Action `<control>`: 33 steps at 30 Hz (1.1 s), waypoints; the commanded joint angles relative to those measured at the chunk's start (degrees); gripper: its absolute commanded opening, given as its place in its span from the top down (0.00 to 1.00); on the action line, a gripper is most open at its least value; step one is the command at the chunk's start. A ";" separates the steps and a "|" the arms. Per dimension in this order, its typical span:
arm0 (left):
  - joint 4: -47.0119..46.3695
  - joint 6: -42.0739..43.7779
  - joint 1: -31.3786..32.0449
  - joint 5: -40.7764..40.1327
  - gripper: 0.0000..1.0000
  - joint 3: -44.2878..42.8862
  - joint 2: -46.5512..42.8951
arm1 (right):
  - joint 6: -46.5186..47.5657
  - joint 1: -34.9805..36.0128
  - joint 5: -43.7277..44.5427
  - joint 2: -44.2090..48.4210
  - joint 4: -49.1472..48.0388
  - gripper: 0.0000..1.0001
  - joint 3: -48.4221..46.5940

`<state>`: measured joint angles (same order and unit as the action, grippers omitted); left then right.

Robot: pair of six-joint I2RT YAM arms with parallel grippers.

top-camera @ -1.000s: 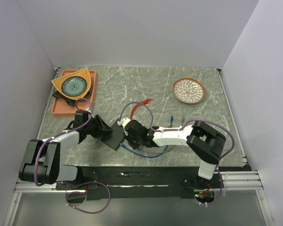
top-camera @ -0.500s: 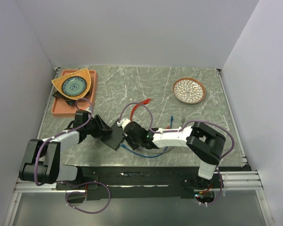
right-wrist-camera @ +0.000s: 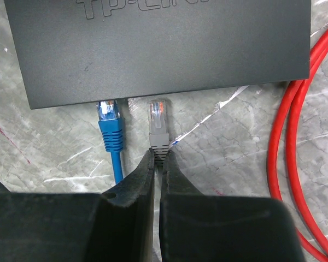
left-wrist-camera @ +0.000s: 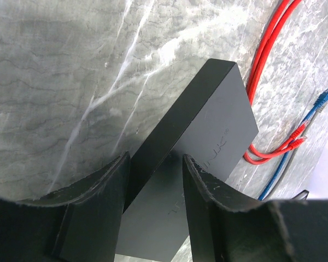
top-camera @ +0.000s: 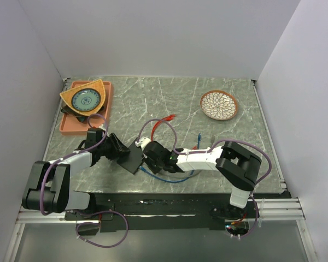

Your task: Insert the plug into the switch port

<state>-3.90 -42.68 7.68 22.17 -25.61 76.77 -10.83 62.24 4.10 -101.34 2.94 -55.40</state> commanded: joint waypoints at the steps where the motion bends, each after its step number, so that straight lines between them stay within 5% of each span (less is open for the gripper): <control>1: 0.91 1.10 0.23 0.76 0.51 0.38 1.54 | -0.24 0.87 0.39 1.41 -2.15 1.00 -1.82; 33: -0.67 0.93 0.23 2.79 0.52 1.08 0.22 | 2.04 1.04 0.82 -2.02 -2.41 1.00 -5.68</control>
<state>-5.34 -42.65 7.68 23.05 -25.50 77.47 -9.63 62.76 4.84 -101.69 3.95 -56.97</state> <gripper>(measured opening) 0.482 0.042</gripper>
